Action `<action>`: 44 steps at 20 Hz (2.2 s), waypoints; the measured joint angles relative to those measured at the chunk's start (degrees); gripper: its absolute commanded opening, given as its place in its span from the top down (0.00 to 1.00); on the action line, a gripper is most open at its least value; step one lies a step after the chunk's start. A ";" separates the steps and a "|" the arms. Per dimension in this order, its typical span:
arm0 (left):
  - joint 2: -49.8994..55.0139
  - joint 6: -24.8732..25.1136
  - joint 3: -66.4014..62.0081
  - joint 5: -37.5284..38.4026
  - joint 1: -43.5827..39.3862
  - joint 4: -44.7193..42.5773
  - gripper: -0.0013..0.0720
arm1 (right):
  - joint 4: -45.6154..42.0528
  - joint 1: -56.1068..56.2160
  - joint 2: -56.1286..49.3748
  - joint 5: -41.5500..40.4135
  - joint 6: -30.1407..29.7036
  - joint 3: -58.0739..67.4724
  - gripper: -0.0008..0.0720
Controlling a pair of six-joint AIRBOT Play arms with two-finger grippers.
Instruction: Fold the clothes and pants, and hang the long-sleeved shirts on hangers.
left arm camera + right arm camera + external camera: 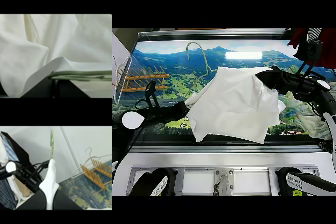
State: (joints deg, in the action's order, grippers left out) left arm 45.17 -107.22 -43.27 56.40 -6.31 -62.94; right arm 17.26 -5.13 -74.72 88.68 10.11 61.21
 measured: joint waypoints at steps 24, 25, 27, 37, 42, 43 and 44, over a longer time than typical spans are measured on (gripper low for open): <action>-0.04 9.62 -18.18 7.26 8.07 -4.46 0.96 | -3.32 -1.77 0.09 1.51 -3.04 -2.40 0.97; 0.07 9.62 -20.76 7.76 6.71 -4.68 0.96 | -2.32 -1.75 0.17 1.77 -3.80 -3.67 0.98; 0.98 9.64 -25.88 9.22 4.20 -5.51 0.96 | -0.28 -1.53 0.44 2.19 -5.73 -6.36 0.97; 13.51 8.74 -52.74 21.00 -12.81 -13.05 0.96 | 10.91 6.99 0.70 0.76 -15.13 -11.19 0.97; 16.63 8.70 -57.96 24.50 -17.31 -16.04 0.96 | 13.20 9.94 0.70 -0.07 -16.37 -11.34 0.97; 16.85 8.68 -58.38 24.90 -17.64 -16.22 0.92 | 13.42 10.14 0.70 -0.20 -16.44 -11.34 0.97; 16.98 8.70 -58.69 25.18 -17.90 -16.39 0.55 | 13.57 10.32 0.70 -0.26 -16.57 -11.34 0.97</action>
State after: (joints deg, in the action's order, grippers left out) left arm 62.15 -98.52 -101.95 81.58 -24.21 -79.33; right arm 30.83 5.19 -74.02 88.42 -6.46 49.87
